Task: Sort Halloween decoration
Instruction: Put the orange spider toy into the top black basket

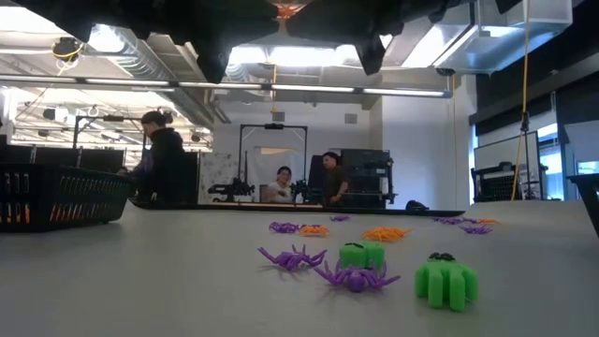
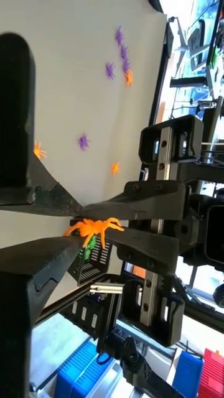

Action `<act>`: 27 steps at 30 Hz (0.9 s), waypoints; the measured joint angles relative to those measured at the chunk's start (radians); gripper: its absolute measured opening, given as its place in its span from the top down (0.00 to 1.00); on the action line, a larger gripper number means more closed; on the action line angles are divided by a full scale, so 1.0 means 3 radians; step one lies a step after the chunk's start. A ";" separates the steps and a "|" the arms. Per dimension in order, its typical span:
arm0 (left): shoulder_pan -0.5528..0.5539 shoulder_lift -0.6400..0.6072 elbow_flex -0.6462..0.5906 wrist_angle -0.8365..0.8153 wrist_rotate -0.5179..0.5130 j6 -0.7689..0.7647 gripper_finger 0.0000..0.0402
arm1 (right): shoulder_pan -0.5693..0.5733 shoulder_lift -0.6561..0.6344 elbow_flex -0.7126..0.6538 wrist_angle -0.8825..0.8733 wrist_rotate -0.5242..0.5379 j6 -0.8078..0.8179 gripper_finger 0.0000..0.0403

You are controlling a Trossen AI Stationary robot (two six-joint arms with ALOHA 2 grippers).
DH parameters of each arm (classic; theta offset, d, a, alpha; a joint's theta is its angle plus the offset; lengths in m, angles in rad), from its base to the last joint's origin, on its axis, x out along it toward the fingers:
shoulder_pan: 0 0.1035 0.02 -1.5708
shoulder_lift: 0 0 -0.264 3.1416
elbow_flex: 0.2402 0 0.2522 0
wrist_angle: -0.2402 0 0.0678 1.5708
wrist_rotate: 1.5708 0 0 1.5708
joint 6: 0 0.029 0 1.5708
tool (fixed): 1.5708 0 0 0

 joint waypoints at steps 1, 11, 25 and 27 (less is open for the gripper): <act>0.0000 0.0000 0.0000 0.0000 0.0000 0.0006 0.86 | 0.0000 0.0000 0.0000 0.0015 0.0008 0.0000 0.99; 0.0000 0.0000 0.0000 -0.0001 0.0038 0.0083 0.86 | 0.0000 0.0003 -0.0001 0.0161 0.0009 -0.0066 0.99; 0.0000 0.0000 0.0000 0.0054 0.0039 0.0071 0.96 | 0.0000 0.0063 -0.0004 0.0188 -0.0016 -0.0065 0.99; 0.0000 0.0000 0.0000 0.0033 0.0039 0.0067 0.99 | 0.0000 0.0075 -0.0004 0.0200 -0.0025 -0.0065 0.99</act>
